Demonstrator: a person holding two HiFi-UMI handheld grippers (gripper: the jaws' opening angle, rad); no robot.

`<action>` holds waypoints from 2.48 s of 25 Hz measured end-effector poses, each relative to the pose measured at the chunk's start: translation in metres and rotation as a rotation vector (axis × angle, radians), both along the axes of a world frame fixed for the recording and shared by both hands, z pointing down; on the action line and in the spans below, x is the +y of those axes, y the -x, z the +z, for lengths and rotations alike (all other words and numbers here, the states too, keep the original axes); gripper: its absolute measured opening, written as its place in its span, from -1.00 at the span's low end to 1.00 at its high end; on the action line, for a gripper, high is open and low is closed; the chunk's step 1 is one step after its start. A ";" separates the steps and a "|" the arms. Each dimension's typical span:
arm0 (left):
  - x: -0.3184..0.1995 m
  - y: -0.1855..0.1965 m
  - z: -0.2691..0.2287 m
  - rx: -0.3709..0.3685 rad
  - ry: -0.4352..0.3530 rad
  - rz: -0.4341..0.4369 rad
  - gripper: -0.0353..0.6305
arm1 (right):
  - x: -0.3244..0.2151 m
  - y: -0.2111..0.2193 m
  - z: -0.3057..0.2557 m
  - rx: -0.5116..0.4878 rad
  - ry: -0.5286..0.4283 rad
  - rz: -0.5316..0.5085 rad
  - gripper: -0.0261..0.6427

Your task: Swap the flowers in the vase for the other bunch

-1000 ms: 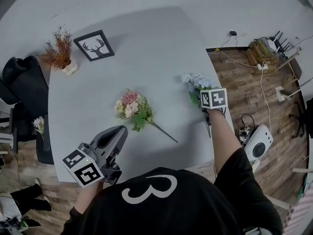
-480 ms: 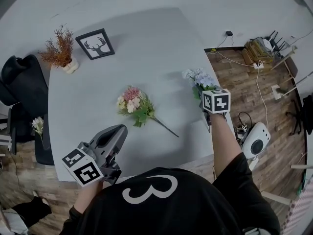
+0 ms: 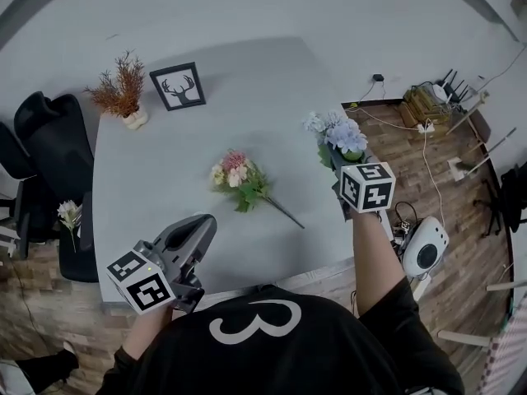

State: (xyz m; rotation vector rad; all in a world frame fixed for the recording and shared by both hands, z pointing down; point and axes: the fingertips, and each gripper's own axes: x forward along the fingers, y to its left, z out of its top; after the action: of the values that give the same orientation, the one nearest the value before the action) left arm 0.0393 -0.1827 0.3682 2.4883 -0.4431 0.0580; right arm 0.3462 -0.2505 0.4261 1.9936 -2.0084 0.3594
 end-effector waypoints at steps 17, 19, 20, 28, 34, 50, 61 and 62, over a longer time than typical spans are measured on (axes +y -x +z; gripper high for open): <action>0.025 0.097 -0.034 0.075 -0.067 -0.156 -0.86 | 0.010 0.210 -0.185 0.089 -0.427 -0.378 -0.61; 0.025 0.112 -0.033 0.075 -0.064 -0.183 -0.86 | 0.006 0.236 -0.188 0.065 -0.442 -0.429 -0.61; 0.026 0.119 -0.033 0.073 -0.063 -0.197 -0.86 | 0.005 0.248 -0.190 0.046 -0.452 -0.457 -0.61; 0.031 0.165 -0.024 0.067 -0.042 -0.296 -0.86 | 0.001 0.322 -0.190 -0.108 -0.508 -0.635 -0.61; 0.034 0.191 -0.017 0.058 -0.014 -0.356 -0.86 | 0.000 0.352 -0.189 -0.171 -0.569 -0.705 -0.61; 0.041 0.236 -0.001 -0.005 0.028 -0.492 -0.86 | -0.022 0.368 -0.096 -0.279 -0.542 -0.760 -0.60; 0.039 0.239 0.011 -0.036 0.051 -0.495 -0.86 | -0.025 0.365 -0.024 -0.272 -0.417 -0.710 -0.54; 0.038 0.238 0.011 -0.037 0.052 -0.492 -0.86 | -0.025 0.364 -0.019 -0.267 -0.407 -0.705 -0.54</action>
State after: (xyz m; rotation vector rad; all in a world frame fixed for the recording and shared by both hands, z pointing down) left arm -0.1991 -0.1451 0.3795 2.2637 -1.0393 -0.0810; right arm -0.0181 -0.2754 0.4073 1.3111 -2.9705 0.0532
